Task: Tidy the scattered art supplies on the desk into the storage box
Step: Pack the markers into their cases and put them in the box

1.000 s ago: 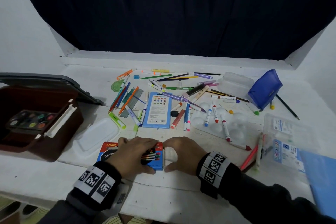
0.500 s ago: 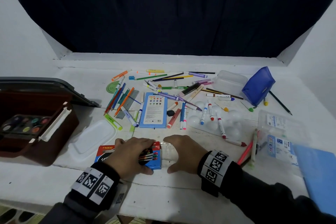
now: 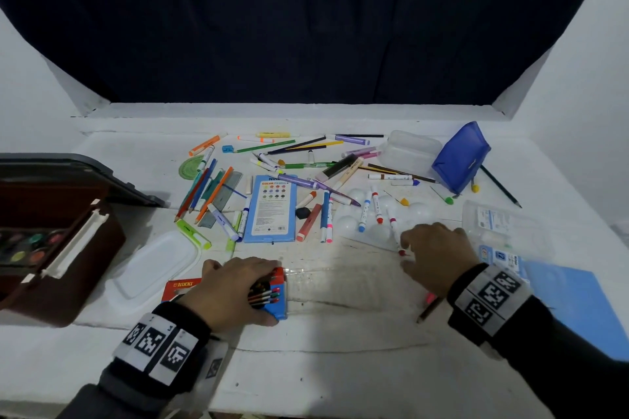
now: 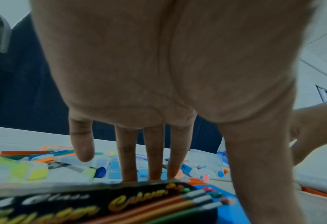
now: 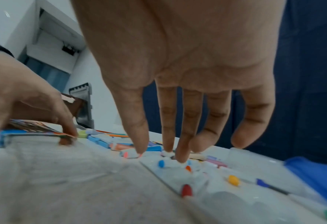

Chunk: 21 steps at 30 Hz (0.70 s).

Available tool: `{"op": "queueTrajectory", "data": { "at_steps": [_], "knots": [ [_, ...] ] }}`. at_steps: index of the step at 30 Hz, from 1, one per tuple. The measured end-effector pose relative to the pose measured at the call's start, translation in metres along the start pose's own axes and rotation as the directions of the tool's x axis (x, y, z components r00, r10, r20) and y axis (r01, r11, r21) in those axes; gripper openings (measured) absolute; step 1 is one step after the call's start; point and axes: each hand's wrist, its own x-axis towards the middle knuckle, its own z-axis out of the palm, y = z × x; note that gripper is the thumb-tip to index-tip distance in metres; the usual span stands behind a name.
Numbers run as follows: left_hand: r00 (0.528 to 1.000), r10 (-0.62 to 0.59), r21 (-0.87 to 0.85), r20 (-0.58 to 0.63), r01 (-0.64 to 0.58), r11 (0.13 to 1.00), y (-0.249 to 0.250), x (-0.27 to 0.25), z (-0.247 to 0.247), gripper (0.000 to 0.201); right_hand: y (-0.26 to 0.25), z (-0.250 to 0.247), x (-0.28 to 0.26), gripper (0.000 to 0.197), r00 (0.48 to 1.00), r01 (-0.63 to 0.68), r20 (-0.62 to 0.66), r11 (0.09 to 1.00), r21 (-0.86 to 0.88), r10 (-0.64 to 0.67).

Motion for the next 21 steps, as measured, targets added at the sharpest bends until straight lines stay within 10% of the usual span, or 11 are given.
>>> {"op": "queueTrajectory", "data": {
  "at_steps": [12,21],
  "knots": [
    [1.000,0.023,-0.024,-0.010,-0.023,0.999,0.004,-0.003,-0.001,0.069,0.012,0.012,0.007,0.018,0.988,-0.071,0.131,0.994,-0.086,0.082],
    [0.998,0.024,-0.153,-0.054,-0.032,0.988,-0.002,-0.008,0.003,0.065,0.004,0.015,0.013,0.017,0.994,-0.057,0.104,0.946,0.319,0.025]
  ]
}}
